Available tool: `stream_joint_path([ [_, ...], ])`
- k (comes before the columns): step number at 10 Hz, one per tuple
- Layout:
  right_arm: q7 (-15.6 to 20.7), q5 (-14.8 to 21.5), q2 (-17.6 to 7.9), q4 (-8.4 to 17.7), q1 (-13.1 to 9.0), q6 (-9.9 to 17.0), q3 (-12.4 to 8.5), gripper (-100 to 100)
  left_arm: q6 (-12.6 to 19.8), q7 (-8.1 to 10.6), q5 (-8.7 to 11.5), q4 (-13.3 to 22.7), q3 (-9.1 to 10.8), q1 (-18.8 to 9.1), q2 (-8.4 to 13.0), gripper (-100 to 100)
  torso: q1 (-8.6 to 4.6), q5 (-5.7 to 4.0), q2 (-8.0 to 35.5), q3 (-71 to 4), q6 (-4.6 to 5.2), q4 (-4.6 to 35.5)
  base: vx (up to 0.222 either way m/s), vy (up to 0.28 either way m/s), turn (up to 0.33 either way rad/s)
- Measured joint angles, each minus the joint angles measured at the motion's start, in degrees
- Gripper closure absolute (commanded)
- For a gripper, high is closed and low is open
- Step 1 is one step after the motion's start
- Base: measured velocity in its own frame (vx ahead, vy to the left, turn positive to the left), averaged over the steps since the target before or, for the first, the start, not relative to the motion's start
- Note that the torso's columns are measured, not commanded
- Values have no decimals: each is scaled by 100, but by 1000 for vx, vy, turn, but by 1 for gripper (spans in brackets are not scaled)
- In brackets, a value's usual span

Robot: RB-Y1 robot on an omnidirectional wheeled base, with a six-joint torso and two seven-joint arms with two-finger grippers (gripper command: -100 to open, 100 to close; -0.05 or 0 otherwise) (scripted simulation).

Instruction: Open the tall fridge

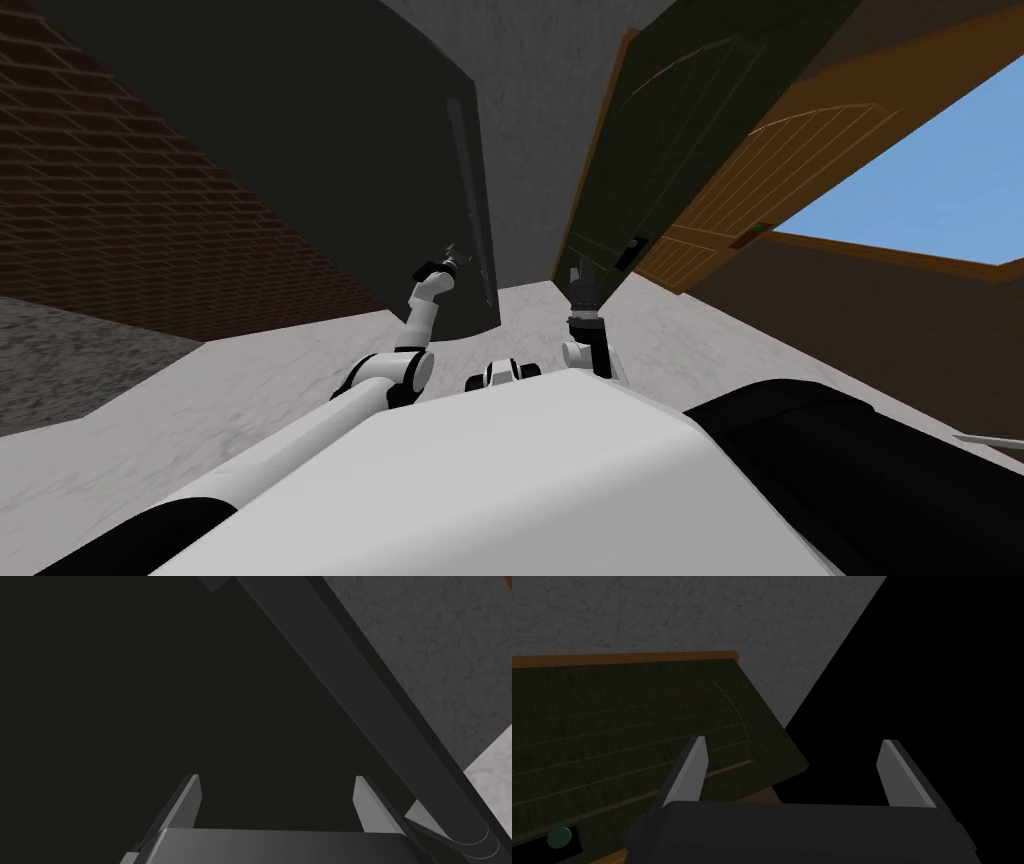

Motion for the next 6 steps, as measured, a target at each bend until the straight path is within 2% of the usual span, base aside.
stream_joint_path([
  [1, 0, 0, 0, 0, 0, 0, 0, 0, 91, 37, -52, -86, 111, -89, -146, -100, -1, 0, -1, -1, 1, -2, 167, -170, 73],
  [2, 0, 0, 0, 0, 0, 0, 0, 0, 110, 54, -6, -71, 137, -160, -247, -100, 5, 2, 5, 3, 9, 0, 111, -95, 72],
  [3, 0, 0, -1, 0, -2, 0, -1, 0, 206, 80, -60, -255, 216, -110, -418, -100, 7, 2, 11, 6, 22, 4, 63, -58, -24],
  [4, 0, 0, -1, 0, -2, 0, -1, 0, 213, 80, 11, -299, 178, -78, -527, -100, 11, 4, 20, 12, 8, 5, 22, -27, -9],
  [5, 0, 0, -2, 0, -3, 1, -1, 0, 202, 76, 24, -297, 168, -76, -537, -100, 19, 6, 23, 14, -1, 6, 7, -7, 0],
  [6, 0, 0, -2, 1, -3, 1, -1, 0, 203, 77, 22, -297, 169, -77, -537, 100, 16, 6, 17, 11, -1, 5, -1, -4, -16],
])
